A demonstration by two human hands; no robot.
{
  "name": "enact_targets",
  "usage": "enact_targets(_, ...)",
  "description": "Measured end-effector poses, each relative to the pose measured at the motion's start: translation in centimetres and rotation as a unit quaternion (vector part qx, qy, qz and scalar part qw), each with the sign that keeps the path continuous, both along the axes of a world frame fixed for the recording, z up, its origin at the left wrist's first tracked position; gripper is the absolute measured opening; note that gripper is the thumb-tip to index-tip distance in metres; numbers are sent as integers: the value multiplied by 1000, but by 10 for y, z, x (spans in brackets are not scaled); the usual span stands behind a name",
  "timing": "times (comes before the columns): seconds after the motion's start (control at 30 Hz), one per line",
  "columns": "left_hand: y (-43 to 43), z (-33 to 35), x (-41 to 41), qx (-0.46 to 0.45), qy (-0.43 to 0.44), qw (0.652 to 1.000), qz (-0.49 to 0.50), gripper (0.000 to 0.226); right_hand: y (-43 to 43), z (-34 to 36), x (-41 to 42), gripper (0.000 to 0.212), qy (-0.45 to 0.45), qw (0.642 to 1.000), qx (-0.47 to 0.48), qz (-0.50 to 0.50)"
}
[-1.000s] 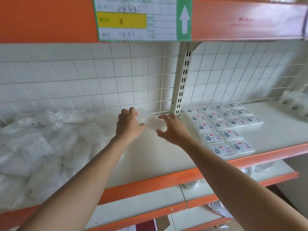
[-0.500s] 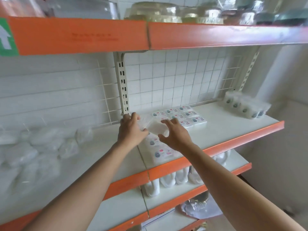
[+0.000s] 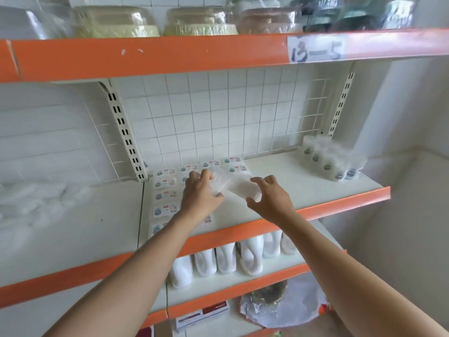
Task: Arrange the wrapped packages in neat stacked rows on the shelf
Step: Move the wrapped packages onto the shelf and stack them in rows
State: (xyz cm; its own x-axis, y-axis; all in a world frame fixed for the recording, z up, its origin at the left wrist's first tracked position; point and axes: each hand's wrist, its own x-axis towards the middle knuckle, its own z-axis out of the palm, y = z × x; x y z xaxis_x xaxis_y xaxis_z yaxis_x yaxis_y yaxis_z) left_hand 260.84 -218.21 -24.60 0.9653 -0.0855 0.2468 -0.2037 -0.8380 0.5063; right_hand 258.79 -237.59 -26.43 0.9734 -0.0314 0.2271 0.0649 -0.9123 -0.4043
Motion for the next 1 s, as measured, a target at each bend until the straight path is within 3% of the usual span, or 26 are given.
enact_targets(0.27,-26,-9,6,0,23,1000,-11,48,-39,-16,9,55,38,999,13,22)
enact_targets(0.6,-51,-27,35,-14,41,997,-60,48,-81,-22,27,50,102,993,-42,40)
enact_targets(1.0,-99,-31,36,-61,29,997,-27,47,-140,-41,61,49,132,982,-62,121)
